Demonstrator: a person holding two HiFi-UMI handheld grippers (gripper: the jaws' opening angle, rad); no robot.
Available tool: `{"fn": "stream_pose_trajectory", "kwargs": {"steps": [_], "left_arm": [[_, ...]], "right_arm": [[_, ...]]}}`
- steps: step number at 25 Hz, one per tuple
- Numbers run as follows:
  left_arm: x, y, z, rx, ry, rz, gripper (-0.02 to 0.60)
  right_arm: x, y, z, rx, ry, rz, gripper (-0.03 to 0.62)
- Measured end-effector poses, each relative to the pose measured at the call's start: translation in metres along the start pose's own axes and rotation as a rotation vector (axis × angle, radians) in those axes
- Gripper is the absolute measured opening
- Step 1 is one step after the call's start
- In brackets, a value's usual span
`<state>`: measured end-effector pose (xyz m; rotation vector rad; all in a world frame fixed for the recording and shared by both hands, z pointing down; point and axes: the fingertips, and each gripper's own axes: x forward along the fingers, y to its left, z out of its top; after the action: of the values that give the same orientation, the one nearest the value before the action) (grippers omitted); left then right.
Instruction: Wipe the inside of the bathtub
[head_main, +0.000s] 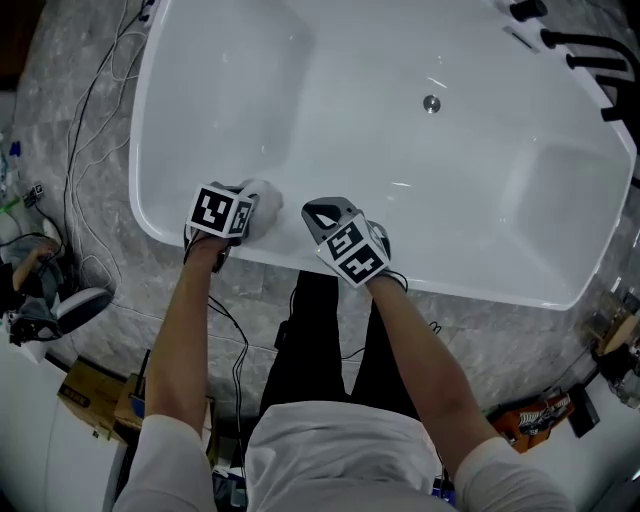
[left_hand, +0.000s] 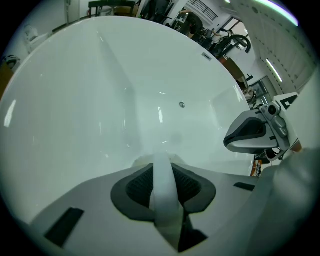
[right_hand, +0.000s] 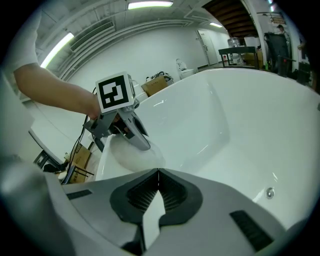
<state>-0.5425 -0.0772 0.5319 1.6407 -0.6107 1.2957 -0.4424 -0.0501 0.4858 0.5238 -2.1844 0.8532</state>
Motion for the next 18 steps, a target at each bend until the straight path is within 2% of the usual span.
{"fn": "stream_pose_trajectory", "kwargs": {"steps": [8, 18], "left_arm": [[0.015, -0.042, 0.009, 0.043, 0.03, -0.001, 0.098], [0.044, -0.12, 0.025, 0.103, 0.057, -0.022, 0.098]], "right_arm": [[-0.031, -0.017, -0.033, 0.01, -0.019, -0.012, 0.018], [-0.084, -0.048, -0.084, 0.025, -0.028, -0.044, 0.018]]}}
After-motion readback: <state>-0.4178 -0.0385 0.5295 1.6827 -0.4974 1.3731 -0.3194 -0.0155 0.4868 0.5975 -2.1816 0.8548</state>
